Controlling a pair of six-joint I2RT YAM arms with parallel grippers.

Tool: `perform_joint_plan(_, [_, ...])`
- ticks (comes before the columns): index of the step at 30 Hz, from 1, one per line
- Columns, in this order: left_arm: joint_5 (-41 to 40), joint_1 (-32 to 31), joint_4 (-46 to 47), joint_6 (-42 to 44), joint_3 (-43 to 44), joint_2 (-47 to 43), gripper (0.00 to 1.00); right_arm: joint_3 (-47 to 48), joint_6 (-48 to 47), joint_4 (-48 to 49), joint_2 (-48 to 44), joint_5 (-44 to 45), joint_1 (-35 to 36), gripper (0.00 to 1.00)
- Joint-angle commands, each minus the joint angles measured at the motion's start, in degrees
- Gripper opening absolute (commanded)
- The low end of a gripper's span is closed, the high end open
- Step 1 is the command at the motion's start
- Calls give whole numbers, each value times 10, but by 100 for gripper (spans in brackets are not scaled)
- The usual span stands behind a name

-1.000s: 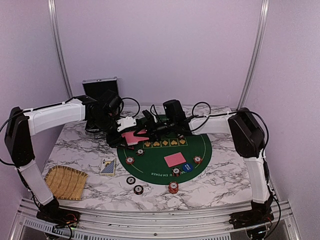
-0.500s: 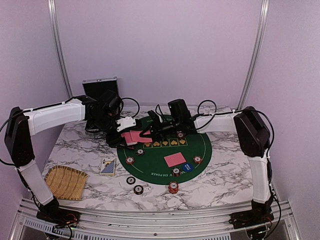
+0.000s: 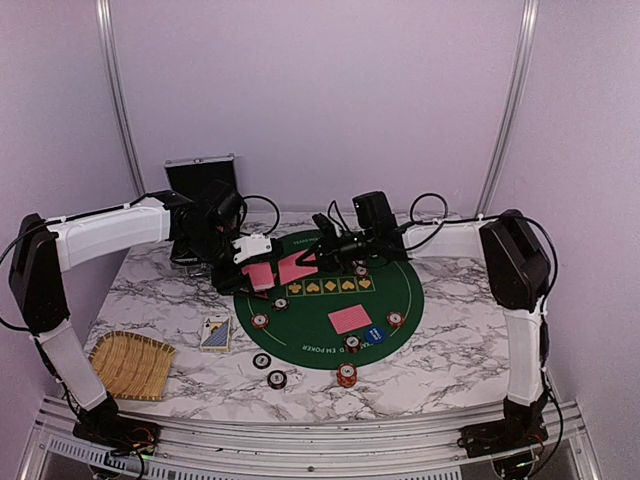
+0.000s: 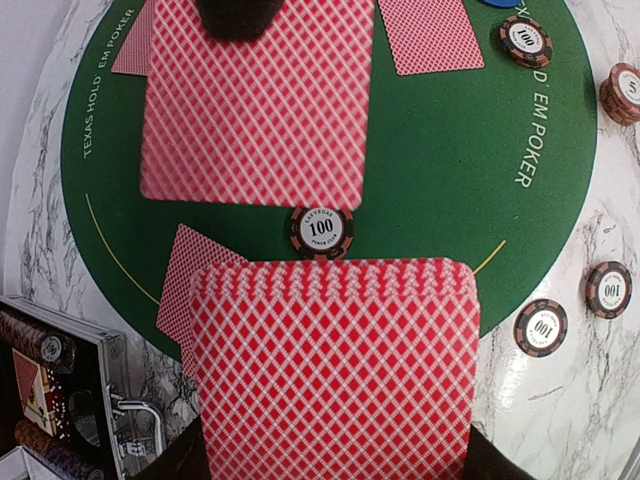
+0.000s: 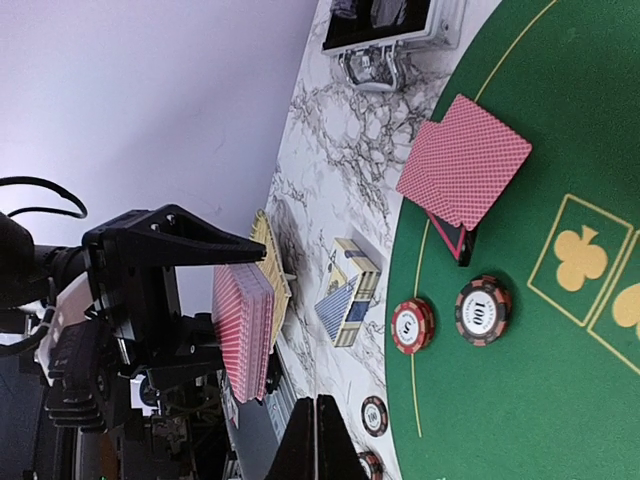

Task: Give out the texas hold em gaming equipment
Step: Pick up the poker card from the face-down deck piles, then distribute the poker card in the big blind area.

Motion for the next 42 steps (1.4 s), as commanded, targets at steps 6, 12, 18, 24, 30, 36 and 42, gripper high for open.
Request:
perform_joint_plan(6, [1, 0, 9, 4, 0, -7, 0, 65, -33, -41, 11, 18, -104, 0])
perform_joint_plan(12, [2, 0, 7, 3, -1, -7, 0, 218, -121, -171, 117, 85, -147, 0])
perform_joint_plan(18, [1, 0, 4, 0, 0, -9, 0, 314, -139, -200, 201, 131, -165, 0])
perform_joint_plan(24, [3, 0, 2, 0, -1, -12, 0, 338, -134, -199, 242, 137, -166, 1])
perform_joint_plan(30, [4, 0, 2, 0, -5, -12, 0, 339, -150, -221, 244, 167, -166, 12])
perform_joint_plan(36, [10, 0, -1, 0, -10, -15, 0, 335, -187, -256, 214, 212, -165, 33])
perform_joint_plan(42, [14, -1, -8, -3, -8, -15, 0, 331, -211, -280, 179, 263, -164, 46])
